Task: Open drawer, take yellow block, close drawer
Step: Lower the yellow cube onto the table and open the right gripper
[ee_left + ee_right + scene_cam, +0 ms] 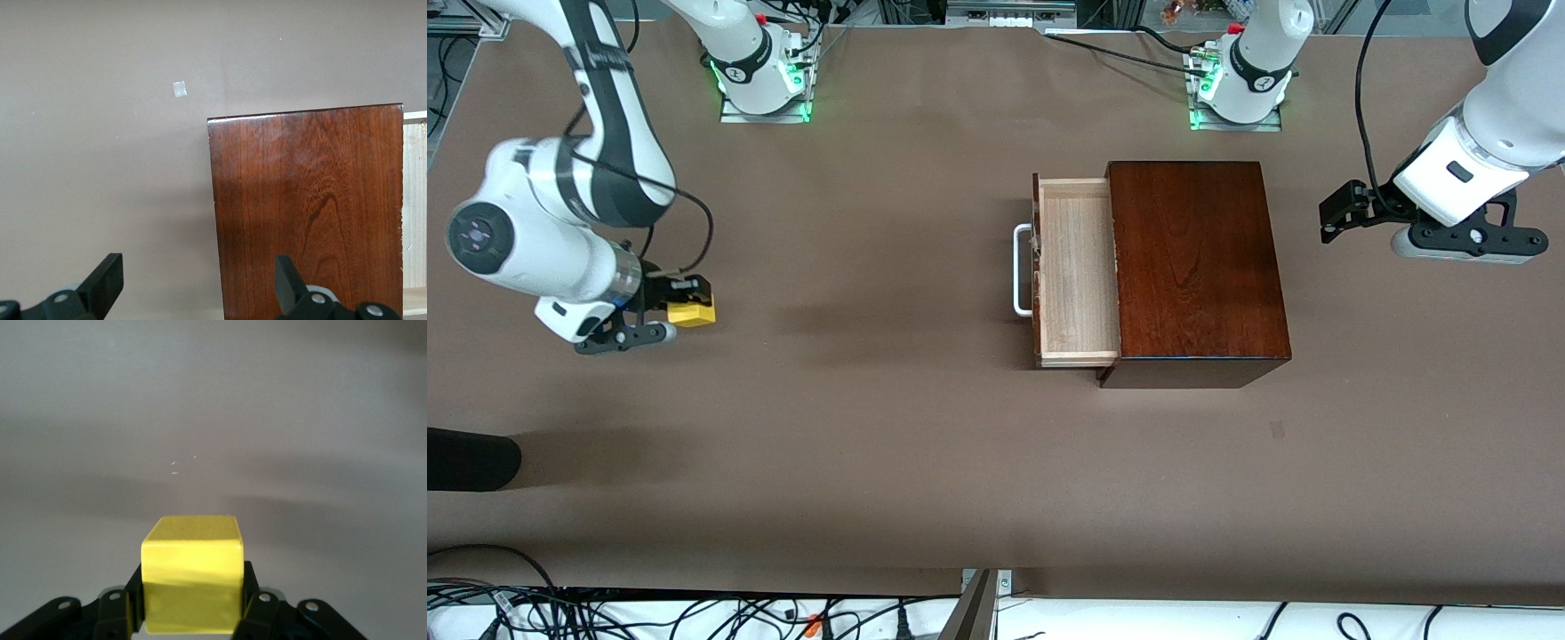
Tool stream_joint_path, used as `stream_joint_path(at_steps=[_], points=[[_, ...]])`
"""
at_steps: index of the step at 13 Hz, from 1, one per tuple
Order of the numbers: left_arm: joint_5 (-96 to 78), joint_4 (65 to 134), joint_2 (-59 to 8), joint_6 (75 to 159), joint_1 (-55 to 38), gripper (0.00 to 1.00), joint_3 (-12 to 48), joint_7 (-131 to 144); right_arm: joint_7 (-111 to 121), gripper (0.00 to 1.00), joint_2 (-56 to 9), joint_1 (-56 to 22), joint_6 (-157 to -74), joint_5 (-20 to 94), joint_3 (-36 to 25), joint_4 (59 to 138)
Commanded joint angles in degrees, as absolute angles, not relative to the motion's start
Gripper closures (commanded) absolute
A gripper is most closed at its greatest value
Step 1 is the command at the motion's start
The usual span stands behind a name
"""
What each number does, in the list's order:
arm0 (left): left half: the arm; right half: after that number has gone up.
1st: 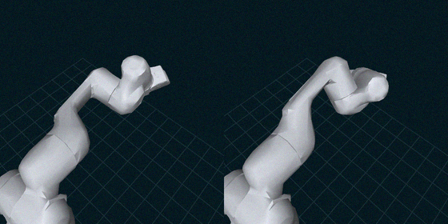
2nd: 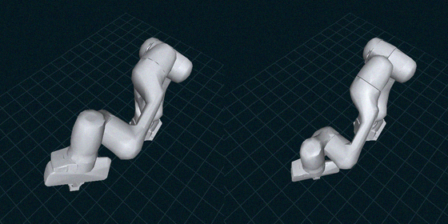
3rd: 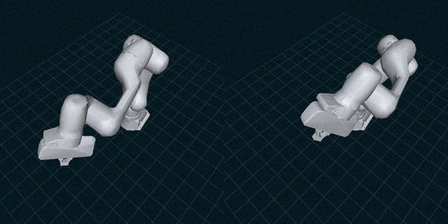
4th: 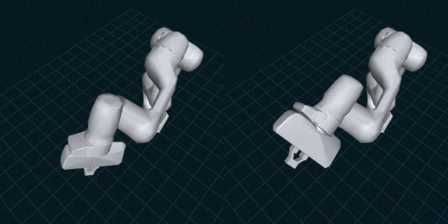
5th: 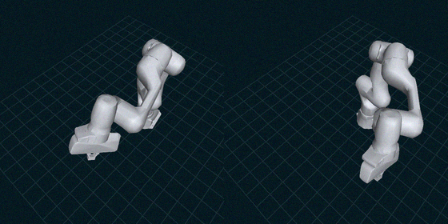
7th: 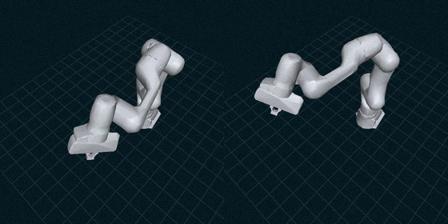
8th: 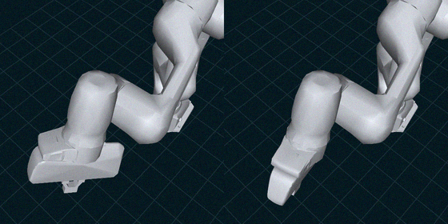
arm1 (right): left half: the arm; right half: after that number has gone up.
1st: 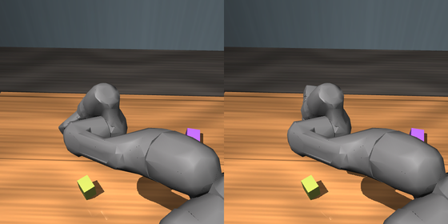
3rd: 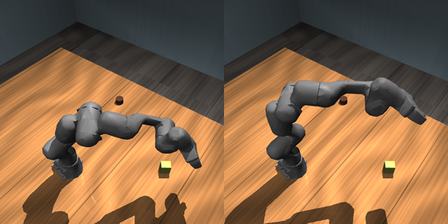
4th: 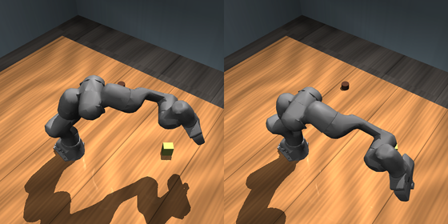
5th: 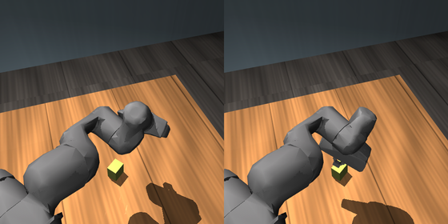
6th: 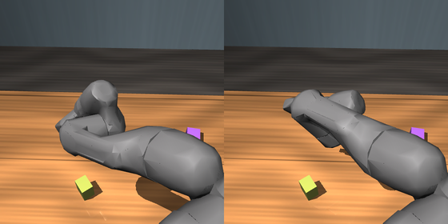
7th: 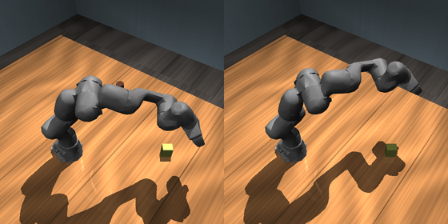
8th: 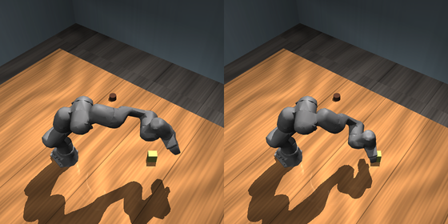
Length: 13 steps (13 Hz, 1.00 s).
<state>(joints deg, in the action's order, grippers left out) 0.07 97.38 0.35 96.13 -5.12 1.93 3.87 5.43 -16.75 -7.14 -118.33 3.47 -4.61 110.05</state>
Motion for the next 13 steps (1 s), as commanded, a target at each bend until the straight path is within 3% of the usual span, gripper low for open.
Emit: stream_joint_path(at_steps=[1,4,13], points=[[1.0,97.4,1.1,95.5,-4.8,0.00,2.4,3.8,1.0,1.00,-18.6,-6.7,-121.5,2.8,-4.1,110.8],[1.0,97.4,1.1,95.5,-4.8,0.00,2.4,3.8,-10.4,1.00,-22.0,-6.8,-122.5,1.7,-4.0,110.7],[1.0,97.4,1.1,95.5,-4.8,0.00,2.4,3.8,-3.3,1.00,-28.1,-6.7,-132.8,-1.4,-3.8,112.1]])
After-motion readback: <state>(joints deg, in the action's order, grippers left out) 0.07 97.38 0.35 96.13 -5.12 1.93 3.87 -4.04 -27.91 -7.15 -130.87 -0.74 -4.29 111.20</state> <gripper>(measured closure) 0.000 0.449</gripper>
